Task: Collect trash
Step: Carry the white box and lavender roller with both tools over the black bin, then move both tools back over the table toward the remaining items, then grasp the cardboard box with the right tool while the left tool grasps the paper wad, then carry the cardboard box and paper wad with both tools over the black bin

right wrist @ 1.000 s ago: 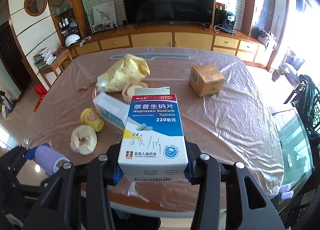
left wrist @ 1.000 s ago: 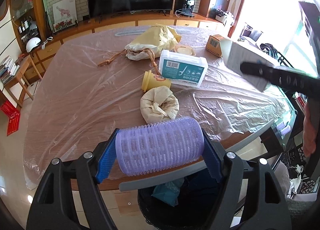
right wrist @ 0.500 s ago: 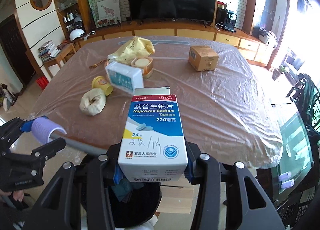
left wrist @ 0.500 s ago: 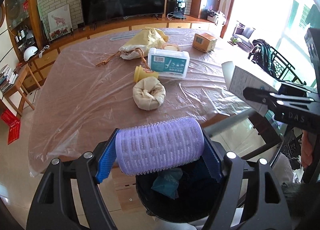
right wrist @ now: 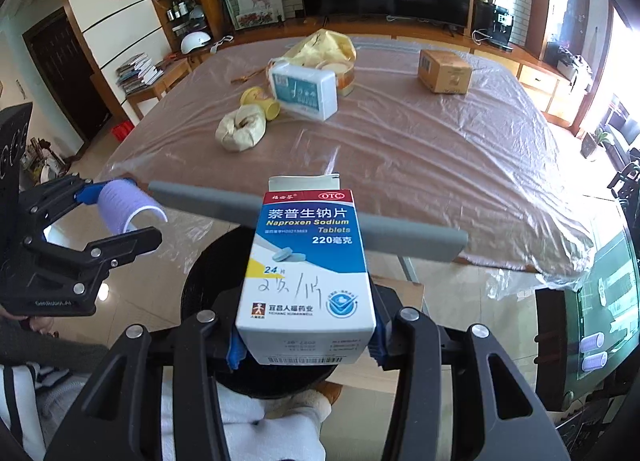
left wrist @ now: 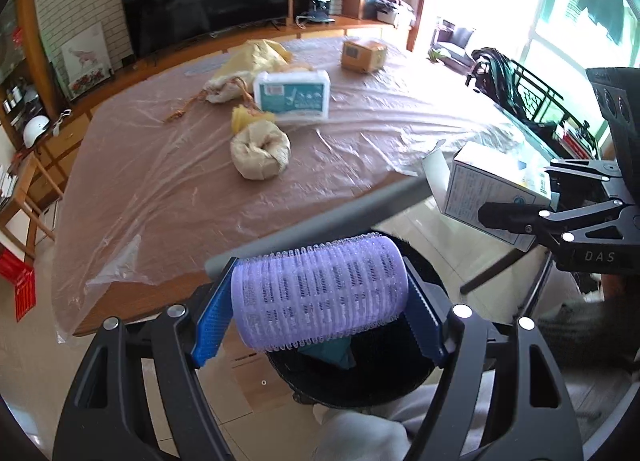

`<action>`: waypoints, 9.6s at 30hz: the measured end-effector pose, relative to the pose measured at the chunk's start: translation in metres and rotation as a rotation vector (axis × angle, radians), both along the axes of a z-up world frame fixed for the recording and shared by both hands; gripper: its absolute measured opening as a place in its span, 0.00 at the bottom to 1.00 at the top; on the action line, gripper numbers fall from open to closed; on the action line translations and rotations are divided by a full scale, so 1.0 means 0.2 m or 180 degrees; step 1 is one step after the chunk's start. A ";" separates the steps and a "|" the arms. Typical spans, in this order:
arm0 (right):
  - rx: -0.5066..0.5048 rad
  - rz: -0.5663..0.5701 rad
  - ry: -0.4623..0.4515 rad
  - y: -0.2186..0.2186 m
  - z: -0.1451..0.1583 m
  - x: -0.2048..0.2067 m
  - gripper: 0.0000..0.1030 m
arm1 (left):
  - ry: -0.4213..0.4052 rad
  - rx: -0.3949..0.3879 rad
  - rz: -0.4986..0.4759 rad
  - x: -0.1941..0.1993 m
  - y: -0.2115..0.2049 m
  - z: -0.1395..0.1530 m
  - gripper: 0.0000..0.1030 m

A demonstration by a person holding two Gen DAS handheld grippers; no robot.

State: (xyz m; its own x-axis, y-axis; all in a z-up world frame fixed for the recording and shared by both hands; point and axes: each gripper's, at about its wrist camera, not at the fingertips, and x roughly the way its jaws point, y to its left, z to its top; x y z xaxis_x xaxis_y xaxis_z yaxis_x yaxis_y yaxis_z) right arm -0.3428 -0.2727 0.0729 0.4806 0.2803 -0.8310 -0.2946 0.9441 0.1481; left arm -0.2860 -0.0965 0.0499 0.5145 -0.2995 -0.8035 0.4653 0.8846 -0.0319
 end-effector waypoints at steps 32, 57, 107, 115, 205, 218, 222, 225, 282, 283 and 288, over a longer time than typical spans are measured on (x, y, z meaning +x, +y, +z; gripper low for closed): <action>-0.0558 0.0297 0.0523 0.14 -0.45 -0.02 0.44 | 0.0409 0.0626 -0.0275 -0.05 -0.12 -0.45 0.74; -0.0713 0.0205 0.0633 0.18 -0.54 0.06 0.44 | 0.0523 0.0770 -0.0163 0.04 -0.14 -0.57 0.74; -0.0419 -0.0677 -0.0589 -0.14 0.17 0.39 0.96 | -0.0304 0.0177 0.0275 0.29 -0.06 0.03 0.97; -0.0549 -0.0750 -0.0619 -0.16 0.17 0.64 0.96 | -0.0198 0.0344 0.0371 0.47 -0.09 -0.04 0.97; 0.0124 -0.0219 -0.0436 -0.06 0.21 0.64 0.56 | -0.0048 -0.0129 0.0625 0.61 0.02 0.04 0.51; 0.0125 -0.0021 -0.0260 0.00 0.13 0.44 0.56 | -0.0008 -0.0090 0.0498 0.47 0.02 -0.02 0.51; 0.0135 -0.0015 -0.0210 0.00 0.11 0.39 0.56 | 0.0013 -0.0060 0.0432 0.43 0.01 -0.04 0.51; 0.0134 -0.0008 -0.0205 -0.01 0.11 0.36 0.56 | 0.0015 -0.0030 0.0371 0.40 -0.01 -0.04 0.51; -0.0202 0.0575 0.0327 0.13 -0.20 0.01 0.56 | 0.0374 0.0423 -0.0275 0.00 -0.04 -0.30 0.51; -0.0209 0.0580 0.0337 0.13 -0.20 0.01 0.56 | 0.0388 0.0440 -0.0284 0.00 -0.04 -0.31 0.51; -0.0249 0.0630 0.0383 0.15 -0.24 0.01 0.56 | 0.0441 0.0494 -0.0316 -0.01 -0.05 -0.35 0.51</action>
